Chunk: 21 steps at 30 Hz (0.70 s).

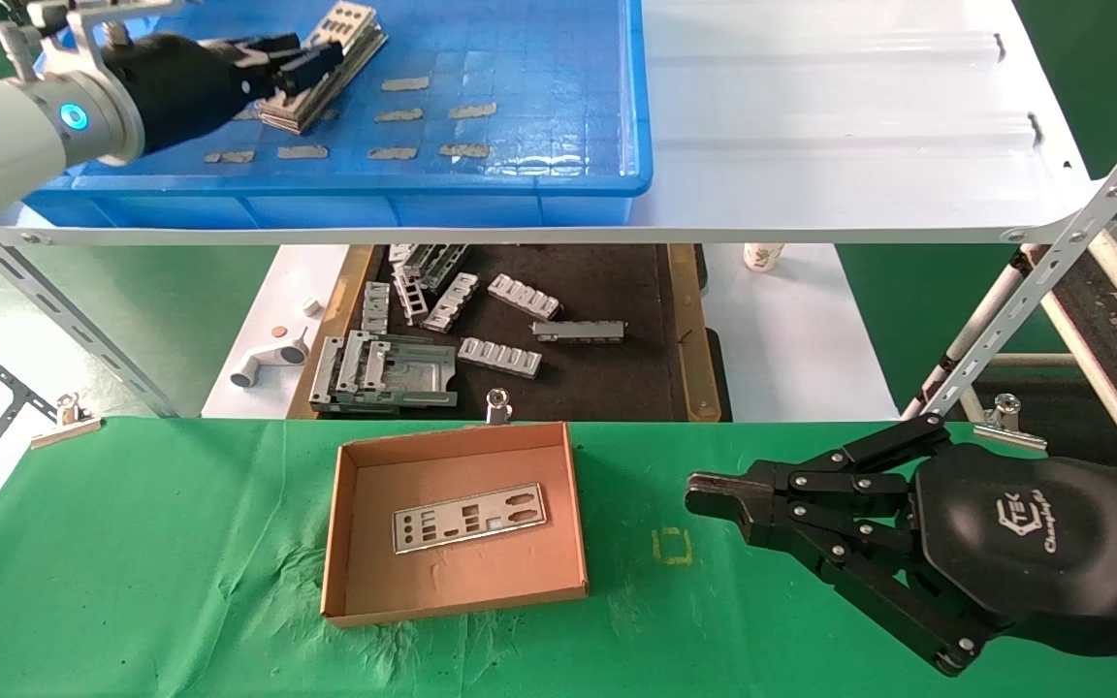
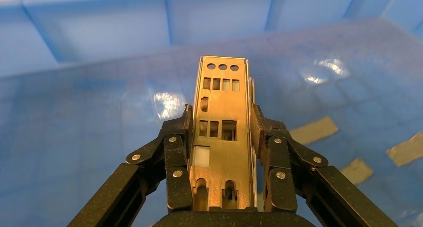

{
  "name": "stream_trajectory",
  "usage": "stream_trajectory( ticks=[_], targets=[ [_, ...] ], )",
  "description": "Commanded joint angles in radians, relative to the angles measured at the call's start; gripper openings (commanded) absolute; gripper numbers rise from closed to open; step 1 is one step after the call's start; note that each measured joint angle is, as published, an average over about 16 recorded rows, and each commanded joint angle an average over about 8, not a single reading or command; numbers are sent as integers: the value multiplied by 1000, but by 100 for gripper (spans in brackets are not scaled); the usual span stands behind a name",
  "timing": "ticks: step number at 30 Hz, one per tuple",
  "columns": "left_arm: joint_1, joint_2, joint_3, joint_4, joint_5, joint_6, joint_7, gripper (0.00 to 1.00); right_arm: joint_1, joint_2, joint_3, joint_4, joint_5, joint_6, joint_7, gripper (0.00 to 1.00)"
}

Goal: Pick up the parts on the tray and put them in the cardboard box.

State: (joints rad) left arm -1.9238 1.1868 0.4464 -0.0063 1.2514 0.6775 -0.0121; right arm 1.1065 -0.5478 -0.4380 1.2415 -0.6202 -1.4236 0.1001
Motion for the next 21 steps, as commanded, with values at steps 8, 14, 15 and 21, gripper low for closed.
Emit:
stream_trajectory(
  ticks=[8, 14, 15, 21],
  targets=[
    [-13, -15, -3, -10, -4, 38, 13, 0, 0, 0, 0, 0, 0, 0, 0, 0],
    [-33, -51, -3, -44, -6, 149, 53, 0, 0, 0, 0, 0, 0, 0, 0, 0],
    [-37, -60, -3, -51, -7, 178, 63, 0, 0, 0, 0, 0, 0, 0, 0, 0],
    [-58, -124, -2, -105, -11, 407, 140, 0, 0, 0, 0, 0, 0, 0, 0, 0]
  ],
)
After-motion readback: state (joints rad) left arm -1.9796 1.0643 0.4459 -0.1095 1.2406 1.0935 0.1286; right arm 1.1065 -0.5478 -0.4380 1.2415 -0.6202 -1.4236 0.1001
